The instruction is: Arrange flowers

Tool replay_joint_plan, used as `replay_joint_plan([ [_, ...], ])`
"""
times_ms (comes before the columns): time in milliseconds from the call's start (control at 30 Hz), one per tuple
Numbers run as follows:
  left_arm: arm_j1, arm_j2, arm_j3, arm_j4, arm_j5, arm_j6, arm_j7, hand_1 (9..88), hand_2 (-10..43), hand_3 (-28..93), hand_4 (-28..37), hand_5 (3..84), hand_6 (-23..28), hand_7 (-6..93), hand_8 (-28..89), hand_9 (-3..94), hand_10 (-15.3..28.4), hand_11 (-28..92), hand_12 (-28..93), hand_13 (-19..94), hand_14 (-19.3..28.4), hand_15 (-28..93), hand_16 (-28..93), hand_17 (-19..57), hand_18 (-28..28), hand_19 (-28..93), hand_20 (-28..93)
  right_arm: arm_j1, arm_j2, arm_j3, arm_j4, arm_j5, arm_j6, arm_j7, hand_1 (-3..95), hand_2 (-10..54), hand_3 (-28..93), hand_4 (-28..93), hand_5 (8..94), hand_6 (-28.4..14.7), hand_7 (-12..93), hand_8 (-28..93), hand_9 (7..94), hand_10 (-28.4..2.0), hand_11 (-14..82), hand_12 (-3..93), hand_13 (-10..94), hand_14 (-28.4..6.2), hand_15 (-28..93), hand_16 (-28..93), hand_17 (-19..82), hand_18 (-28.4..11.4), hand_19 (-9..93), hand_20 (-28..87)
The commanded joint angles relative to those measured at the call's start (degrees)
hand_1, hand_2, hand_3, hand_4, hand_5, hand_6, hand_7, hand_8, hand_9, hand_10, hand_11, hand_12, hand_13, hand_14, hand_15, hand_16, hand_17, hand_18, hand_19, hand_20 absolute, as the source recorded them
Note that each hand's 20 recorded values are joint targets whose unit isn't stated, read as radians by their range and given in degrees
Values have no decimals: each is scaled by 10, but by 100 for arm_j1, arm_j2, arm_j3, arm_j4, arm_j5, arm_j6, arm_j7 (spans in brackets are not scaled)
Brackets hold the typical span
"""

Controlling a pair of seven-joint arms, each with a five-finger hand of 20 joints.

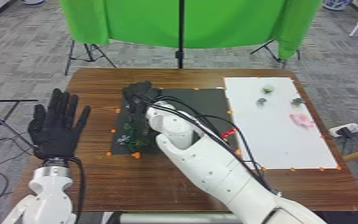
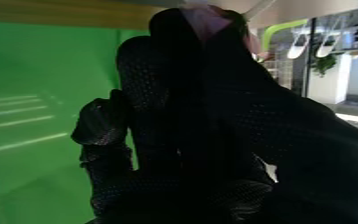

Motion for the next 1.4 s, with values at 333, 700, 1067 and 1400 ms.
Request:
replay_joint_plan([
  [333,-127,15,67,119,-7,-100,-238,203,120,744,-283,305,-9,185,-169,329,-39,287,-23,404,-79,241,-140,-2,93,310,18,11,366,-654,-196,83,42,742,609,-95,762,-283,739,-37,344,52,799,-131,110,400,625,-117,585,399,298,-239,881,533],
  [700,-4,17,20,74,-33,-66,-144,218,117,756,-283,328,26,152,-143,315,24,260,-6,340,-4,261,-121,-36,108,318,23,108,355,-664,-219,258,86,703,585,-95,759,-283,688,-18,210,-44,775,-126,95,358,617,-112,583,384,298,-241,881,516],
  [1067,81,-12,-7,42,-92,-79,-90,226,114,756,-283,342,52,130,-127,308,72,220,20,297,50,245,-91,-53,117,288,47,172,431,-784,-426,630,159,744,559,-95,775,-283,682,-10,199,-96,763,-125,125,324,620,-112,590,371,299,-243,883,510],
  [1400,299,-109,-117,-29,-96,-4,-52,229,122,698,-283,356,77,100,-107,302,124,170,54,245,113,233,-61,-72,124,263,74,236,618,-800,-810,798,66,658,521,-95,804,-283,673,-6,203,-145,737,-130,177,266,622,-115,594,353,299,-243,883,499],
])
